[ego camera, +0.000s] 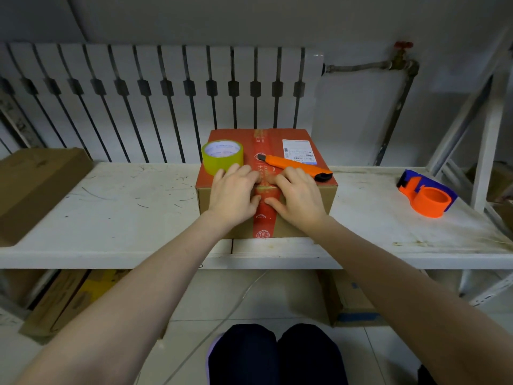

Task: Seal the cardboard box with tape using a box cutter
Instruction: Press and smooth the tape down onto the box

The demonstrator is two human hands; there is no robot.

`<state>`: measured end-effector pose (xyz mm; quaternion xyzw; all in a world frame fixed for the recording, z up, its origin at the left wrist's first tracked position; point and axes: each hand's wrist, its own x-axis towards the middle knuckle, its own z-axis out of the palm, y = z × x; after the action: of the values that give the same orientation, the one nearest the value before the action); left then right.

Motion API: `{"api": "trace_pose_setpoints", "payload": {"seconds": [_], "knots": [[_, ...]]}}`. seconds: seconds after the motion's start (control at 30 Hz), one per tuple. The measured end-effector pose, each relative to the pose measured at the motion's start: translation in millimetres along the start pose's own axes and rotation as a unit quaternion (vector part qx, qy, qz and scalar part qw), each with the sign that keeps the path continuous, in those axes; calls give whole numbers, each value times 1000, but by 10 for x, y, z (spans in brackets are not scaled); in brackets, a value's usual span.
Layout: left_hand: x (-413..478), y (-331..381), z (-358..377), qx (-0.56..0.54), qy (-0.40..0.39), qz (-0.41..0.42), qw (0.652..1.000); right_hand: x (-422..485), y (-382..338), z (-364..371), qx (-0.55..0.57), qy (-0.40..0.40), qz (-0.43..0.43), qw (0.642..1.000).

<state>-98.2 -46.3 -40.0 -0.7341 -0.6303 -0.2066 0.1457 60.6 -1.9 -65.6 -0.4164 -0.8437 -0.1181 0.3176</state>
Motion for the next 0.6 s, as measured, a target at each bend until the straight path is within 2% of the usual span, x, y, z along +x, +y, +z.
{"api": "trace_pose_setpoints", "payload": {"seconds": [0.17,0.27,0.43,0.6], "knots": [[-96,-2,139,16,54,-3,998,-14,79,-39,7,-40,-39,998],[-100,-35,135,28,50,11,998,-15,115,-68,27,-49,-38,998],[-116,-20,152,40,41,11,998,53,64,-52,71,-20,2,997],[-129,-32,153,45,44,20,998,52,61,-93,44,-70,-20,996]]}}
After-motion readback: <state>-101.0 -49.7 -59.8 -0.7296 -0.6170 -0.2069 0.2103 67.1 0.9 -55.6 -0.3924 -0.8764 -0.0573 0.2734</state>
